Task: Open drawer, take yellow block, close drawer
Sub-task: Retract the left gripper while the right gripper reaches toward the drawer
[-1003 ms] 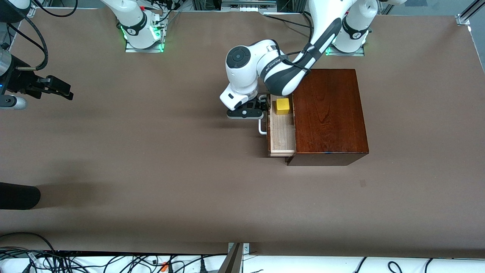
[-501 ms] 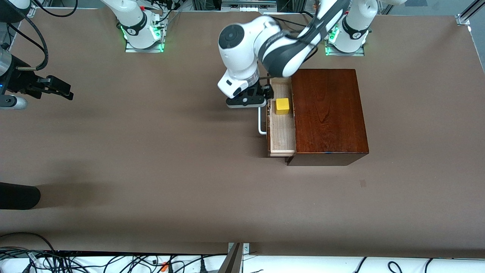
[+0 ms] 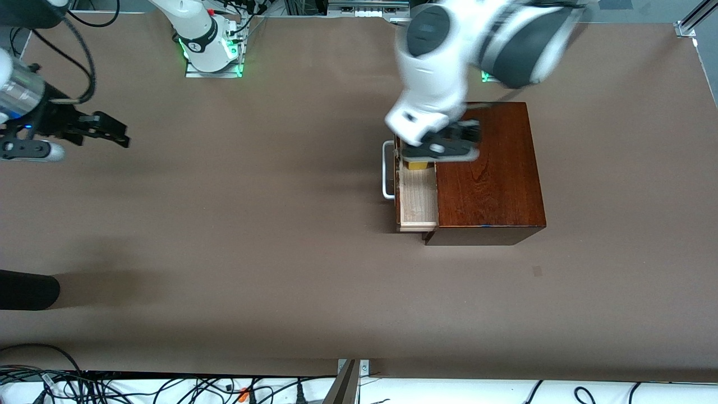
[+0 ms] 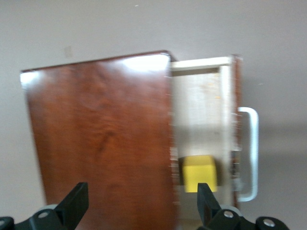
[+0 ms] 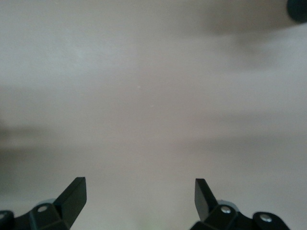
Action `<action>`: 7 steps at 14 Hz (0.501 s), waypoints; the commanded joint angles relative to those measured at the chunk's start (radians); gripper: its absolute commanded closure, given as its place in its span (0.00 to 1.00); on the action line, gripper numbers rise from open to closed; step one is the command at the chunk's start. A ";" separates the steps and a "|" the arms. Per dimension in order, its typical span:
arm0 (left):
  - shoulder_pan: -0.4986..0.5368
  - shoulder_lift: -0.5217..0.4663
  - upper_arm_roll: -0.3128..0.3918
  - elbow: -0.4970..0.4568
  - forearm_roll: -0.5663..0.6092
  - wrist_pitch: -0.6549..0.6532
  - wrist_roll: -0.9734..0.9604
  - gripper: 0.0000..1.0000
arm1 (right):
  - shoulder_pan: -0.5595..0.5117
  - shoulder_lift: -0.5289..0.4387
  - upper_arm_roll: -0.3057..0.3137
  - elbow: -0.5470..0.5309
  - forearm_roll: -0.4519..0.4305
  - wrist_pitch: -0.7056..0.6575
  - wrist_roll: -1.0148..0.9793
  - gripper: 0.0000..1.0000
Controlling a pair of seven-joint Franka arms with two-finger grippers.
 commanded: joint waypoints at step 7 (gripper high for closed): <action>0.418 -0.128 0.005 -0.002 -0.162 -0.121 0.590 0.00 | 0.163 0.052 0.269 0.055 0.021 0.021 1.028 0.00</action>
